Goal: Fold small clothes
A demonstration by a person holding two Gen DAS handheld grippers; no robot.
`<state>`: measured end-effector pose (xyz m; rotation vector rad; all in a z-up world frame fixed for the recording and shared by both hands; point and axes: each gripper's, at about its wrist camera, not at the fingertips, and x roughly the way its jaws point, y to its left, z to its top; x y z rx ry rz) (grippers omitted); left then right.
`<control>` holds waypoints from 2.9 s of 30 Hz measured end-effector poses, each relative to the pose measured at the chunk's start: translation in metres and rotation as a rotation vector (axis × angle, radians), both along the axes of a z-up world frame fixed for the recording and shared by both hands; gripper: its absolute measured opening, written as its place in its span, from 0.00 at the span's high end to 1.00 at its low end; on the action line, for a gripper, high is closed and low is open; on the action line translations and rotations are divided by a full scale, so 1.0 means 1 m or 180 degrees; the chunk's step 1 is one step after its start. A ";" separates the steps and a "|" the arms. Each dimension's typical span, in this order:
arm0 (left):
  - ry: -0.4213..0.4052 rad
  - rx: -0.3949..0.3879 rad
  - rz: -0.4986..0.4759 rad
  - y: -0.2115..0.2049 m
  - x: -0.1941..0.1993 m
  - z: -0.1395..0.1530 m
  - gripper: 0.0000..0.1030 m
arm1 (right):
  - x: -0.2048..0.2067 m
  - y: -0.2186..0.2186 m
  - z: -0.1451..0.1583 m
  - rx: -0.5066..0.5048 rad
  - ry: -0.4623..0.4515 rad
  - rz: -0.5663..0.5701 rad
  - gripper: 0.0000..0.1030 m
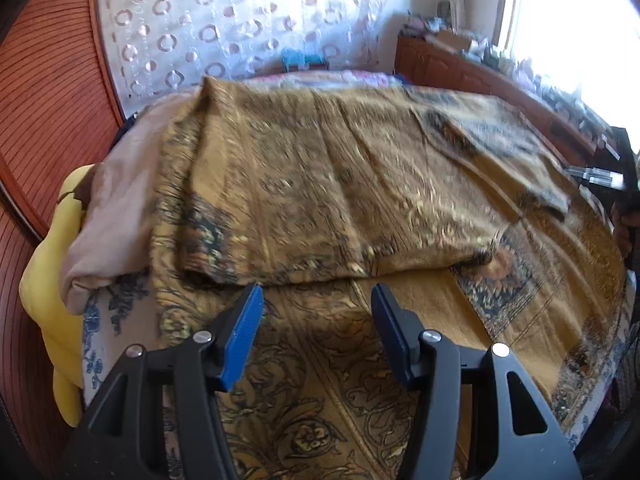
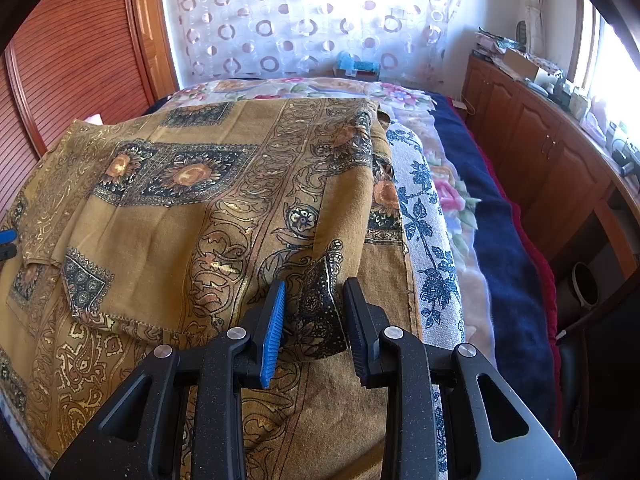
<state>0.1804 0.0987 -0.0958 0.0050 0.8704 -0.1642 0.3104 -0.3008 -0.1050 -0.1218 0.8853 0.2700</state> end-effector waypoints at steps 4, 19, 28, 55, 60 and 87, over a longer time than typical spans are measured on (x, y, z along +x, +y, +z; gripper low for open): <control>-0.0263 -0.0090 0.0197 0.019 -0.009 0.021 0.45 | 0.000 0.000 0.000 -0.0003 -0.0001 0.0000 0.73; -0.0109 0.0013 0.0241 0.038 0.020 0.009 0.56 | 0.000 0.001 0.000 -0.0006 -0.0002 0.0000 0.73; 0.0117 -0.0091 0.0363 0.049 0.037 -0.006 0.55 | 0.000 0.000 -0.001 -0.0005 -0.0002 -0.0001 0.73; -0.0135 -0.0016 0.0294 0.043 0.028 0.013 1.00 | 0.008 0.003 0.009 -0.0065 0.0168 0.0064 0.92; -0.0357 -0.0084 0.0265 0.039 0.014 0.037 1.00 | 0.000 -0.003 0.025 0.0054 -0.0010 0.0076 0.99; -0.0618 -0.0486 0.0271 0.045 -0.125 0.052 1.00 | -0.126 -0.047 0.092 0.0113 -0.0376 0.0290 1.00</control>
